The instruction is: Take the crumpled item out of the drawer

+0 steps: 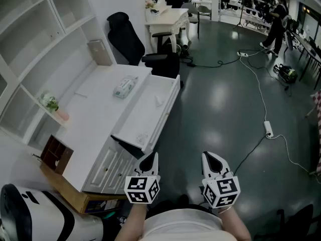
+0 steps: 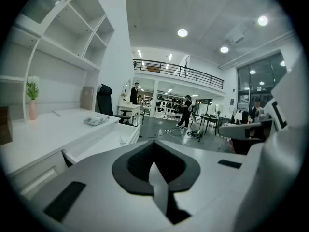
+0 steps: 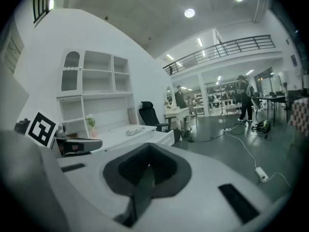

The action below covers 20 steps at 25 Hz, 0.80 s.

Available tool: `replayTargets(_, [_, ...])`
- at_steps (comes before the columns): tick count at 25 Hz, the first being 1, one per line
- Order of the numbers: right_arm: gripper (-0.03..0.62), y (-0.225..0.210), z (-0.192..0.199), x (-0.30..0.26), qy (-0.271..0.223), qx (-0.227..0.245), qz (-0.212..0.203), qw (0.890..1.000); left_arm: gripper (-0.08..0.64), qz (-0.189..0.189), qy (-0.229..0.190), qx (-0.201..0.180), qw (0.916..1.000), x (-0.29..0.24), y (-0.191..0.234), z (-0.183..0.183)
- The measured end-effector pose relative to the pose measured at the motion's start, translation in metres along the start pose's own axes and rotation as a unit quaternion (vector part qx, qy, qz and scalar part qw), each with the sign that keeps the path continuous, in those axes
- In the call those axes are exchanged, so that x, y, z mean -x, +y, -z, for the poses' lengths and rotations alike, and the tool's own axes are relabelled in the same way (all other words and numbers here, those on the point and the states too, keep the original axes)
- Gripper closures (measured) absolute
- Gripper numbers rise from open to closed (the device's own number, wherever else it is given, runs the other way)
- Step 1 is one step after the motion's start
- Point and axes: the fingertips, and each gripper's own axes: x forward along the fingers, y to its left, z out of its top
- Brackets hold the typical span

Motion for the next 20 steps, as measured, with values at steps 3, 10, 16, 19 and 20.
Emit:
replayTargets(3, [0.591, -0.004, -0.002, 0.0, 0.0, 0.001, 0.003, 1.0, 0.566, -0.002, -0.001, 0.0, 1.0, -0.002, -0.003, -0.002])
replayTargets(10, [0.591, -0.013, 0.0, 0.005, 0.001, 0.003, 0.026, 1.0, 0.531, -0.002, -0.003, 0.003, 1.0, -0.004, -0.005, -0.003])
replayTargets(16, [0.591, -0.018, 0.002, 0.003, 0.006, 0.002, 0.036, 0.999, 0.48, -0.005, -0.004, 0.0, 1.0, -0.004, -0.004, -0.006])
replayTargets(19, [0.591, -0.017, 0.003, 0.003, 0.006, 0.001, 0.033, 0.999, 0.468, -0.006, -0.006, -0.002, 1.0, -0.004, -0.004, -0.006])
replayTargets(20, [0.591, -0.017, 0.003, 0.003, 0.006, 0.001, 0.032, 0.999, 0.462, -0.007, -0.006, -0.002, 1.0, -0.004, -0.003, -0.006])
